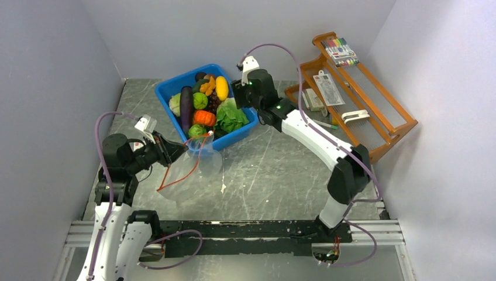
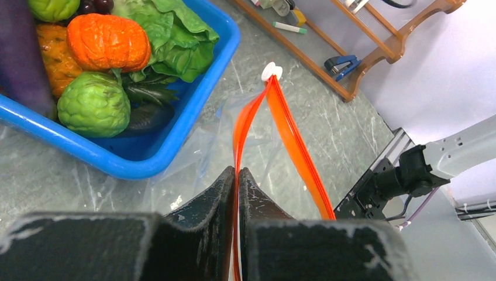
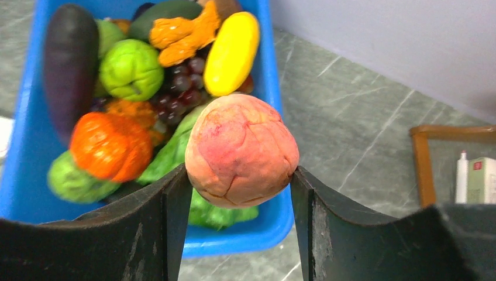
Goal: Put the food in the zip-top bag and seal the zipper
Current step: Pick up the fake fruit from the bin, then place the fake fruit in the zipper food storage bag.
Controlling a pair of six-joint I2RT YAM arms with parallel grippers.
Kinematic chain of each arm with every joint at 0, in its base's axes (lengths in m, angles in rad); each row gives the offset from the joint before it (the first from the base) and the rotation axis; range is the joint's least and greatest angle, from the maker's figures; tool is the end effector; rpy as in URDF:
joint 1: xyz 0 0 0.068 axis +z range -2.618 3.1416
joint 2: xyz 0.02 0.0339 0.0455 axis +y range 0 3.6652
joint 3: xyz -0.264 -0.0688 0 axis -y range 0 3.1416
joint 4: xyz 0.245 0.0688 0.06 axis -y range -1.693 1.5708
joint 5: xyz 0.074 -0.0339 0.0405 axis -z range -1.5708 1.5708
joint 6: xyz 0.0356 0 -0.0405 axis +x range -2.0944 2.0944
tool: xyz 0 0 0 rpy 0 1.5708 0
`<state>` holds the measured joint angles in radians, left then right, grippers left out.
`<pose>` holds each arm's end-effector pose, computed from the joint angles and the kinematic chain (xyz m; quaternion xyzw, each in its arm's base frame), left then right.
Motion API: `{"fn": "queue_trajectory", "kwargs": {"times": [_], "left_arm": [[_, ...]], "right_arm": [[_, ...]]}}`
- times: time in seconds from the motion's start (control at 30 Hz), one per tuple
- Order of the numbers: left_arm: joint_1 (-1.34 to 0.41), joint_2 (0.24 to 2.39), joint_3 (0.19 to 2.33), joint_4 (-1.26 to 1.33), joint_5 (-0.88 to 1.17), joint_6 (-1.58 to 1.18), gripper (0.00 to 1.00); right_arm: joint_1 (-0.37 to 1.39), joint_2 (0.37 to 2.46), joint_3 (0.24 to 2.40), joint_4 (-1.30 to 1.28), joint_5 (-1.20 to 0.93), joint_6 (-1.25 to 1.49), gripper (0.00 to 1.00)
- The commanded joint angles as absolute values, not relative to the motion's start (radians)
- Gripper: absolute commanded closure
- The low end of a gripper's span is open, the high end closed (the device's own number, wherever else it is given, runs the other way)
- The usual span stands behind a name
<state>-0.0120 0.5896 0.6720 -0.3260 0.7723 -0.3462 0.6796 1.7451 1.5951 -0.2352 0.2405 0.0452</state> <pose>0.1361 -0.0265 0.3163 0.1074 0.7582 -0.3936 0.5086 0.3302 0.2559 0.3554 -0.1931 0.8032 0.1036 0.5539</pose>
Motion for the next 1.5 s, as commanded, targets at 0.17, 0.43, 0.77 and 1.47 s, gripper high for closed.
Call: {"fn": "queue_trajectory", "kwargs": {"times": [0.17, 0.43, 0.77, 1.47], "left_arm": [[-0.003, 0.609, 0.669, -0.283, 0.783, -0.349, 0.93], [-0.004, 0.684, 0.686, -0.207, 0.806, -0.399, 0.93], [-0.003, 0.697, 0.672, -0.179, 0.833, -0.382, 0.93], [-0.003, 0.669, 0.681, -0.127, 0.822, -0.482, 0.93]], "right_arm": [[0.796, 1.505, 1.396, -0.237, 0.093, 0.214, 0.52], [0.859, 1.331, 1.270, -0.124, -0.088, 0.365, 0.54], [0.967, 1.320, 1.220, 0.035, -0.229, 0.504, 0.55], [1.080, 1.477, 1.319, -0.207, -0.059, 0.431, 0.55]]}}
